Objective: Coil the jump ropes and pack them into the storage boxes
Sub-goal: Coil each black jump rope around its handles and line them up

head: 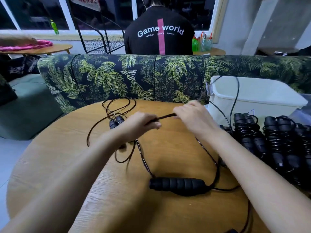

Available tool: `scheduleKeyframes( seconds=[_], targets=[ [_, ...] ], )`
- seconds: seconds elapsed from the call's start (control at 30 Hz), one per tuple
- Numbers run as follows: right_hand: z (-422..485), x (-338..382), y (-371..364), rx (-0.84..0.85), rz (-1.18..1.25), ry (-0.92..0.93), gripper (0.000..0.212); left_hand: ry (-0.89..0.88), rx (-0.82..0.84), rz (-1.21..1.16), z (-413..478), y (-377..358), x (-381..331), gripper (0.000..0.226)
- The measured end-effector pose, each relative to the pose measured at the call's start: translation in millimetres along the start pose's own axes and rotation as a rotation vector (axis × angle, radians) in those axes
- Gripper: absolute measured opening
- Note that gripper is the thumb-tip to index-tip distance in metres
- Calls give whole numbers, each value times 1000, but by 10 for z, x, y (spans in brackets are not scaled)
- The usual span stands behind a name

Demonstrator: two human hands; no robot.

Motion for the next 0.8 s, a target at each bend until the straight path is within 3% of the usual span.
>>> scheduleKeyframes(
  seconds=[0.07, 0.13, 0.2, 0.33, 0.4, 0.5, 0.6, 0.67, 0.73, 0.8],
  targets=[
    [-85, -161, 99, 107, 25, -148, 23, 113, 11, -54, -156, 101, 283, 20],
    [-167, -285, 149, 198, 12, -261, 25, 200, -42, -110, -312, 245, 527, 35],
    [-169, -319, 188, 185, 5, -309, 32, 216, -98, -139, -416, 413, 595, 50],
    [-67, -270, 280, 49, -28, -398, 25, 118, -377, -333, -453, 825, 417, 29],
    [-69, -247, 257, 63, -29, -430, 32, 64, -526, -460, -422, 988, 336, 19],
    [-143, -223, 156, 218, -73, -451, 18, 51, -439, -288, -324, 821, 288, 15],
    [-121, -48, 168, 247, -15, -306, 94, 60, -321, -69, -245, 356, 250, 19],
    [19, 180, 250, 205, 2, -68, 112, 16, -288, -19, -216, 98, 124, 19],
    [74, 436, 288, 297, 69, 42, 107, -59, -311, 44, -196, -79, -21, 18],
    [75, 515, 293, 418, 188, -30, 70, -117, -326, 90, -217, -176, -92, 17]
  ],
)
Point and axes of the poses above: each hand's wrist, its own z-axis towards the middle knuckle, its own y-axis out of the back of the hand, x = y × z, the point moved 1 cm from there along z, towards the middle knuckle, and after that the axes turned 4 degrees about -z, right-handed, at the moved point
